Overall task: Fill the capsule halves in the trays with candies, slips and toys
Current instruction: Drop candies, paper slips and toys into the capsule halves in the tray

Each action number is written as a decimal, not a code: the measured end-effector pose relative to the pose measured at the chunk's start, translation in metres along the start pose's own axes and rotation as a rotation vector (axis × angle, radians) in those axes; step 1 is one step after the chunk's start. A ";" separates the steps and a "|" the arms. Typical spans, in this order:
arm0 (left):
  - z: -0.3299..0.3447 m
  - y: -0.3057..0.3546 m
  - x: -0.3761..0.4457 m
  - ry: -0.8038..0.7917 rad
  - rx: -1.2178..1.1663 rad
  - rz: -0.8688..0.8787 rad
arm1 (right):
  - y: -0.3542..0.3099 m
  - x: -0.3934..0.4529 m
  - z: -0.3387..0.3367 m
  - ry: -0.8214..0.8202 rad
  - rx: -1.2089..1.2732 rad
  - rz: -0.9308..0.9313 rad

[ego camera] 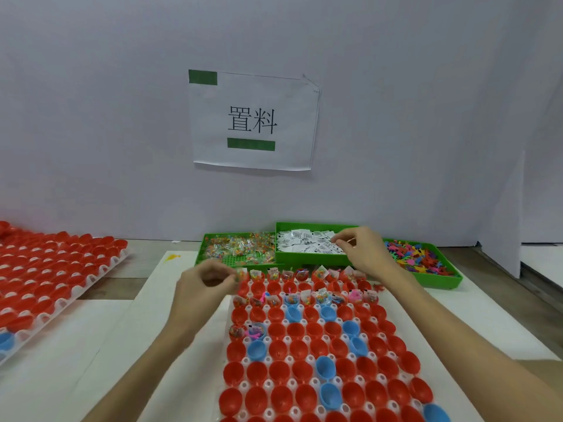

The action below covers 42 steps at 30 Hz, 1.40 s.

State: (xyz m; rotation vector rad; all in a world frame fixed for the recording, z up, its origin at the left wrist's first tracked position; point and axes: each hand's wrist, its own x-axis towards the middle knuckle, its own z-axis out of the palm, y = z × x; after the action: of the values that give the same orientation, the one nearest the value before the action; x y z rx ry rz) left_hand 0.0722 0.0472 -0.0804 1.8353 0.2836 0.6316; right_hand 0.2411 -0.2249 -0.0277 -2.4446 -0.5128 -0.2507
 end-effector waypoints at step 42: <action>0.007 0.036 -0.064 -0.326 -0.045 0.397 | -0.083 -0.120 0.009 -0.420 0.191 -0.170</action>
State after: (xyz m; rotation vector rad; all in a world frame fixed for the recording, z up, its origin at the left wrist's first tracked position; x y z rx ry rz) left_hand 0.0188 -0.0019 -0.0669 1.9307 -0.3163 0.5879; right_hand 0.0979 -0.1944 -0.0257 -2.2695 -0.8837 0.2405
